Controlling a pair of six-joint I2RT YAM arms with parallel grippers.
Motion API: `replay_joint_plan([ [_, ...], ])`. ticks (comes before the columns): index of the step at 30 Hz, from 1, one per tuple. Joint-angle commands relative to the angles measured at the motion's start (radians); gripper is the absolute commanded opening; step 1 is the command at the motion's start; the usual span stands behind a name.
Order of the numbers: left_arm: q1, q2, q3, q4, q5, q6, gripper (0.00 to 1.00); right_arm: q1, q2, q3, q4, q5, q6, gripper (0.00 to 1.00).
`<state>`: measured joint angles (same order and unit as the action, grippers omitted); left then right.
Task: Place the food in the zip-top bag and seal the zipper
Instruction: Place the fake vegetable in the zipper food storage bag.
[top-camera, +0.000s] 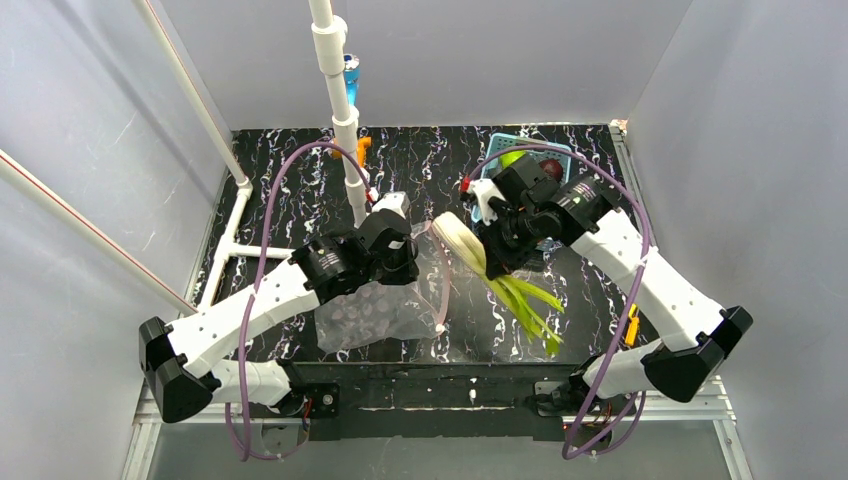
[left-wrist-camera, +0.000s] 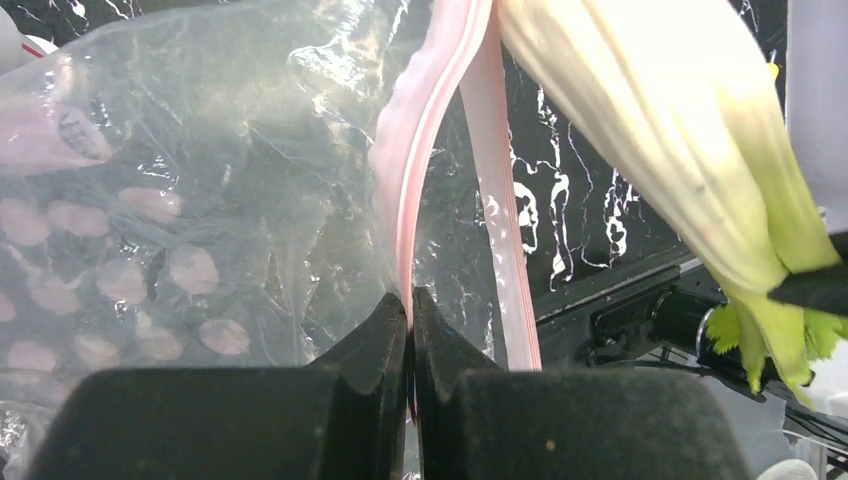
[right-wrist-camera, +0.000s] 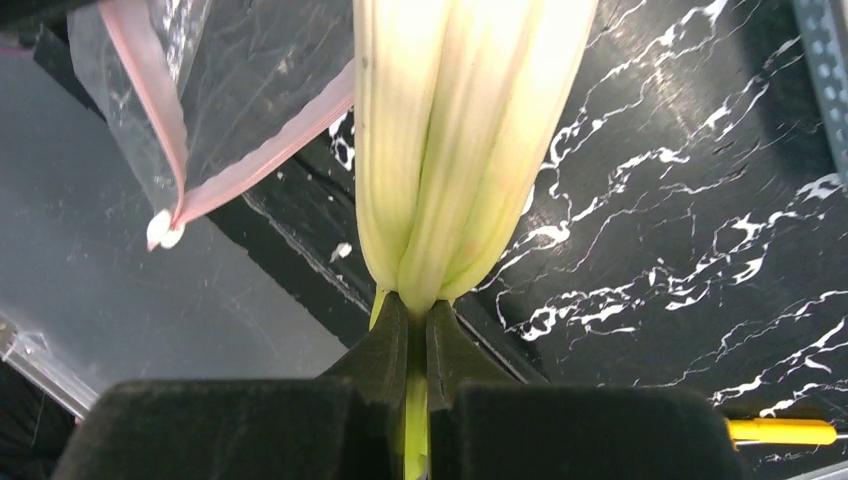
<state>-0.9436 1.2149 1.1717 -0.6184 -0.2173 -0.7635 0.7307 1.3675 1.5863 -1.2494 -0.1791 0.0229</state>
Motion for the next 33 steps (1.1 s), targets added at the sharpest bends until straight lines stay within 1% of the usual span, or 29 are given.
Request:
replay_joint_plan([
  [1,0.006,-0.001,0.011,0.008,-0.052,-0.006,0.00,0.031,-0.068,-0.015,-0.055,-0.018,-0.003,0.01],
  [5,0.006,-0.002,0.011,0.011,-0.063,0.000,0.00,0.061,-0.099,-0.024,-0.090,-0.020,0.016,0.01],
  [10,0.006,0.006,0.012,0.023,-0.039,0.024,0.00,0.091,-0.110,-0.046,-0.104,-0.055,0.029,0.01],
  [12,0.005,0.004,0.009,0.034,-0.023,0.035,0.00,0.100,-0.087,-0.042,-0.102,-0.062,0.030,0.01],
  [17,0.006,-0.015,-0.005,0.063,0.032,0.058,0.00,0.125,-0.004,0.025,-0.092,-0.072,0.038,0.01],
  [24,0.006,-0.046,-0.047,0.125,0.146,0.074,0.00,0.131,0.106,0.140,-0.078,-0.087,0.062,0.01],
  [27,0.005,-0.059,-0.063,0.153,0.193,0.077,0.00,0.131,0.148,0.186,-0.050,-0.139,0.086,0.01],
  [33,0.005,-0.096,-0.087,0.225,0.276,0.072,0.00,0.131,0.190,0.240,-0.017,-0.163,0.100,0.01],
])
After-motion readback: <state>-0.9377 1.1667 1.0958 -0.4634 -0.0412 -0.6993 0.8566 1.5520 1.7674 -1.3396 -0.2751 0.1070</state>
